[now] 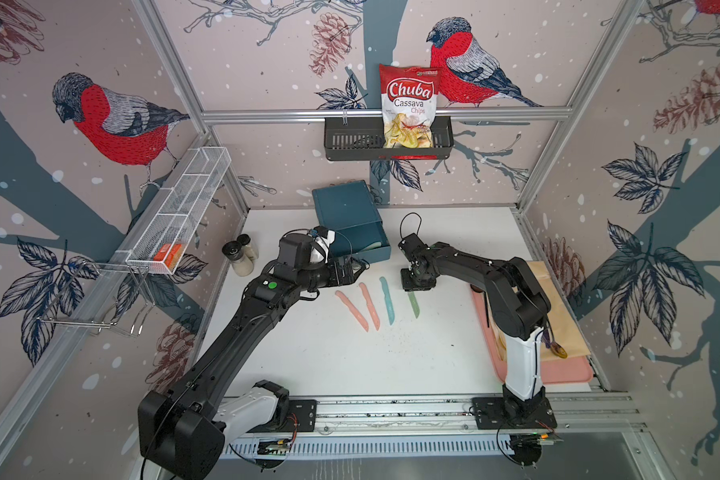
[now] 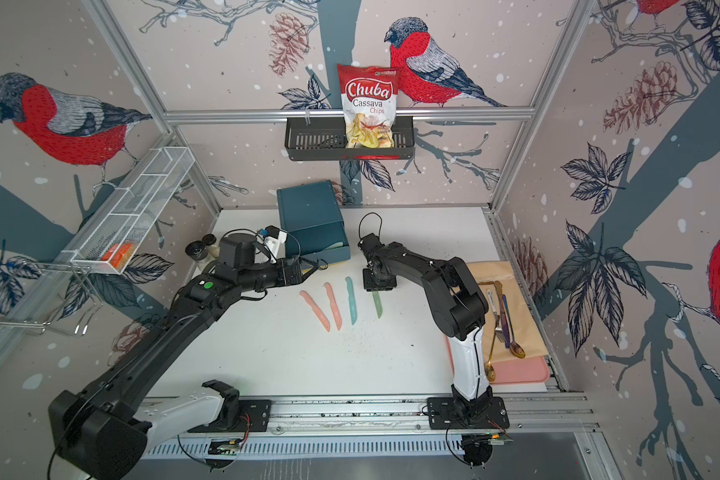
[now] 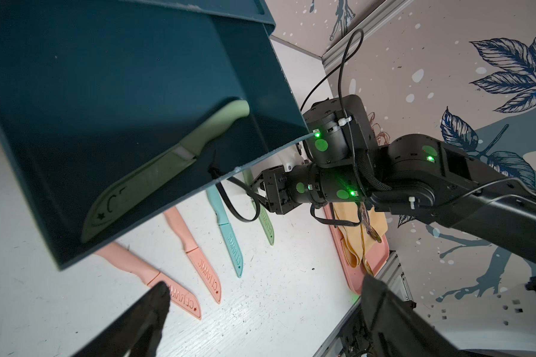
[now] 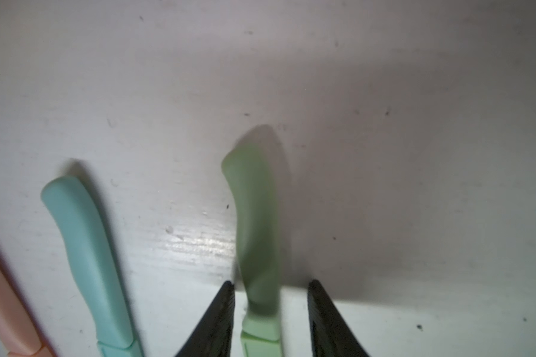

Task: Place the fruit knives into the drawer by color
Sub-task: Pick up the fruit knife from the center of the board.

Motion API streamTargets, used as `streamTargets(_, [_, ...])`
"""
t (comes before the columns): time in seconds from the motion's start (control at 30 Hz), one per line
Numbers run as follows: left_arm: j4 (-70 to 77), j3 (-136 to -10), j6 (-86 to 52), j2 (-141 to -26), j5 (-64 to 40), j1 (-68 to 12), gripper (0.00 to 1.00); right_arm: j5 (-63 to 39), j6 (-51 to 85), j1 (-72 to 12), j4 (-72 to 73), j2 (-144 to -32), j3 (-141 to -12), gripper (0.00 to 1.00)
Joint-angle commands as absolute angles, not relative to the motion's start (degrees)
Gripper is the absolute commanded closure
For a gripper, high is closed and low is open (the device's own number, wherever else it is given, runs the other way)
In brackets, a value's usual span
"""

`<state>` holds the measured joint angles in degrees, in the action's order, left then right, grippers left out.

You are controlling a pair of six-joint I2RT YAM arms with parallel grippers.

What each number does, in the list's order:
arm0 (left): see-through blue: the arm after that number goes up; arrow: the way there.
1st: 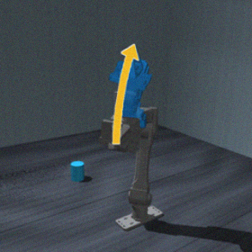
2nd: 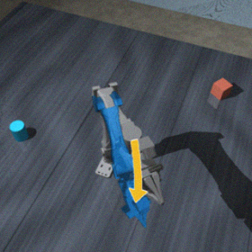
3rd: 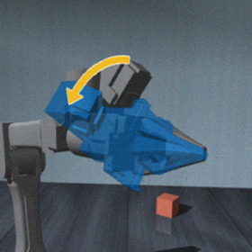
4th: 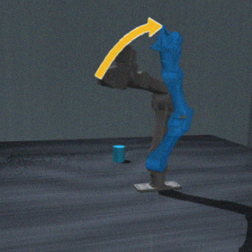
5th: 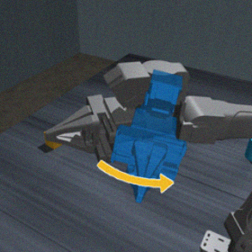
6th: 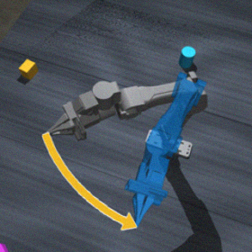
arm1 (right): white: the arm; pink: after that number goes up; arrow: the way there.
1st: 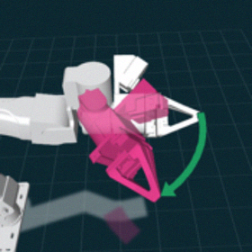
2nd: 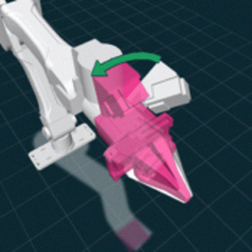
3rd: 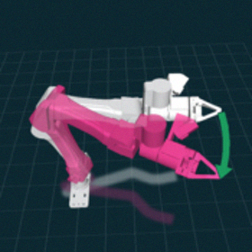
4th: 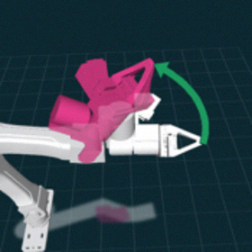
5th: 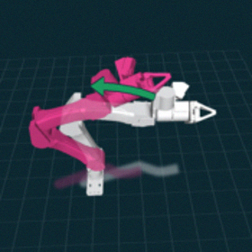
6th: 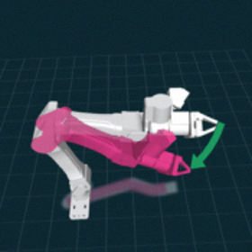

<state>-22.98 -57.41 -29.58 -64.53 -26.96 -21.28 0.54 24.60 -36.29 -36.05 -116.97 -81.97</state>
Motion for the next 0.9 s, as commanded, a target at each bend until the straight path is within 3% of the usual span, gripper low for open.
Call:
streamTargets(0.0, [-21.1,-57.5,-29.4,-64.6,-27.2,-21.5,0.02,1.1,23.3,-36.4,-36.7,-117.7,-82.1,0.62])
streamTargets(0.1, [-21.0,-57.5,-29.3,-64.9,-27.2,-21.4,0.02,2.0,23.1,-36.5,-37.8,-118.0,-81.6,0.67])
streamTargets(0.33, [-20.1,-57.5,-29.3,-66.3,-27.6,-21.4,0.02,3.9,23.0,-37.0,-42.7,-116.7,-80.7,0.68])
streamTargets(0.73, [-19.6,-58.9,-29.1,-68.4,-27.8,-21.4,0.02,3.5,23.6,-36.4,-45.0,-117.2,-80.2,0.97])
streamTargets(0.87, [-19.8,-59.1,-29.0,-68.1,-27.8,-21.4,0.02,3.7,23.9,-36.1,-45.1,-116.3,-80.0,1.00])
